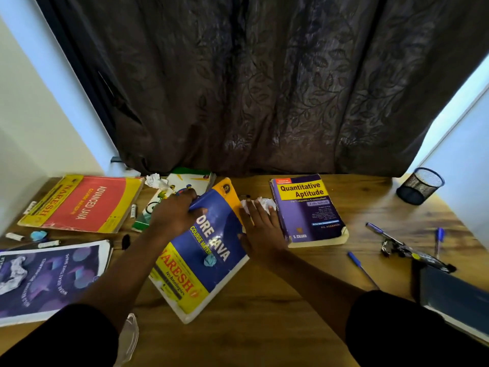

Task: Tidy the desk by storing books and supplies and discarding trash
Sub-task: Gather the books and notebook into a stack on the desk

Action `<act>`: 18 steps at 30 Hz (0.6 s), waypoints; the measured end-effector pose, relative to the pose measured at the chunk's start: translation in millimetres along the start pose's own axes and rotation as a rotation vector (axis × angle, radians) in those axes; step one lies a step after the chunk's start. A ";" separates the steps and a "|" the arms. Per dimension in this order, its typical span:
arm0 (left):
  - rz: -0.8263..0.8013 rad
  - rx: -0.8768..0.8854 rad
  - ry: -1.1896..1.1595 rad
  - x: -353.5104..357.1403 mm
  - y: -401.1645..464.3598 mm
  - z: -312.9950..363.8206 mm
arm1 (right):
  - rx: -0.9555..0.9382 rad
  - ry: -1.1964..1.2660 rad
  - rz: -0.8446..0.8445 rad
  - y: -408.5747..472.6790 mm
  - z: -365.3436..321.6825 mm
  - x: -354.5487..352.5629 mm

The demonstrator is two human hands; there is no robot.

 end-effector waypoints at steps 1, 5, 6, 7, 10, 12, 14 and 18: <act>0.042 0.016 -0.020 -8.9 -0.6 4.4 | -0.005 0.003 0.020 1.3 -4.5 -3.3; 0.143 0.091 -0.056 -37.8 -2.3 23.2 | -0.022 0.117 0.170 6.7 -29.1 -16.8; 0.165 0.115 -0.055 -42.5 -1.9 27.5 | -0.032 0.167 0.205 7.1 -36.7 -19.3; 0.185 0.127 -0.053 -48.4 -3.5 33.2 | -0.042 0.201 0.231 7.5 -44.4 -21.3; 0.280 0.172 -0.062 -64.1 -7.5 46.0 | -0.054 0.227 0.266 7.6 -60.4 -29.2; 0.380 0.201 -0.045 -78.9 -13.4 54.3 | -0.030 0.244 0.230 6.5 -62.7 -28.3; 0.475 0.206 -0.056 -95.0 -19.4 60.5 | 0.016 0.289 0.185 2.1 -61.9 -23.3; 0.607 0.178 -0.117 -123.6 -31.7 71.2 | 0.167 0.432 0.157 -8.4 -50.0 -17.6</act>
Point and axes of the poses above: each hand's wrist, its own y-axis towards the middle knuckle, its own x-axis out of the palm, z = x × y, the point moved 5 cm from there along y, towards the middle knuckle, and after that the axes turned 7 degrees about -x, right-handed, at the moved point
